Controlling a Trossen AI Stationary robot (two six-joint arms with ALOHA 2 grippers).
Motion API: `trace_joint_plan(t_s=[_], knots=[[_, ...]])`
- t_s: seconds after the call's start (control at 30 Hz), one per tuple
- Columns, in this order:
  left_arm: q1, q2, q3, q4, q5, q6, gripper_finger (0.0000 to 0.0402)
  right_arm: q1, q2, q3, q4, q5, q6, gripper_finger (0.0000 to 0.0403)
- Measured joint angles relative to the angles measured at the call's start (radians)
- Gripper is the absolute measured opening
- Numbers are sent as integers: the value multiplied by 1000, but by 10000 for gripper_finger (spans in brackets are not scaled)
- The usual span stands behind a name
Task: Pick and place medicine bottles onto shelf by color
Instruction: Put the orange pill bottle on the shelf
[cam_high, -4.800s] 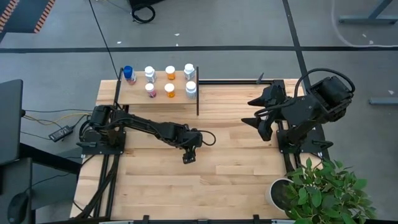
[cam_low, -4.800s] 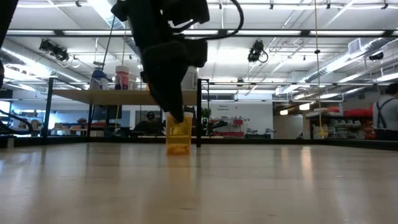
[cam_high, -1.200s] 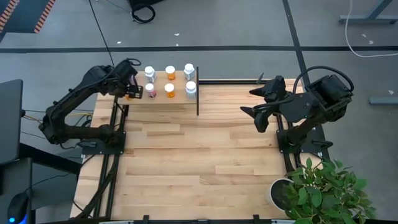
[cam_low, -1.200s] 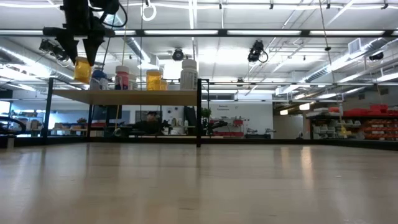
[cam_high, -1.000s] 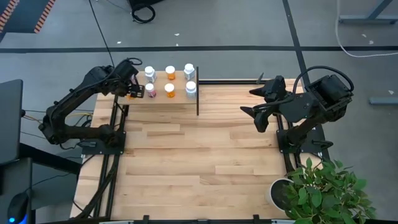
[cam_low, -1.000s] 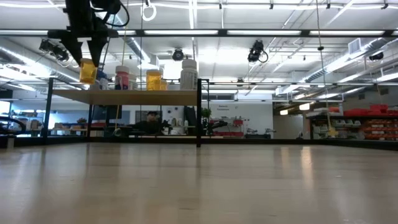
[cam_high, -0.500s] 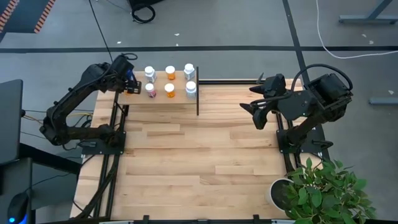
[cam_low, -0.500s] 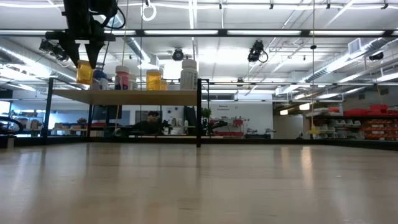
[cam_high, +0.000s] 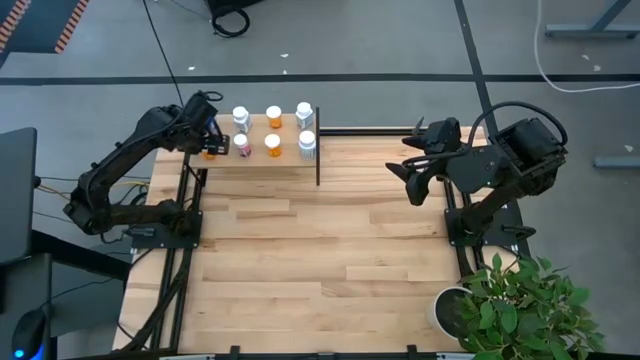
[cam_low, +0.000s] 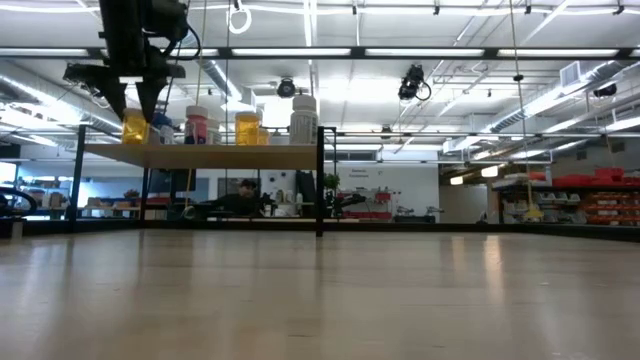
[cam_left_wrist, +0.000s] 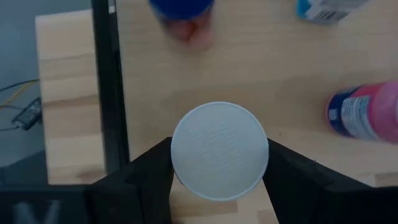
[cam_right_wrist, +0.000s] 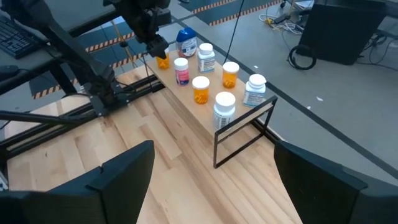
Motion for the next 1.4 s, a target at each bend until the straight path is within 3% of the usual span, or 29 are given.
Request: trace_joint_plan(t_s=[0.27,0.83,1.4], knots=[[-15,0,2,81,30,-12,228,0,0,0,0,0,10,339],[6,0,1,36,-8,52,224,0,0,0,0,0,19,339],[6,2,1,53,-36,59,255,0,0,0,0,0,27,339]])
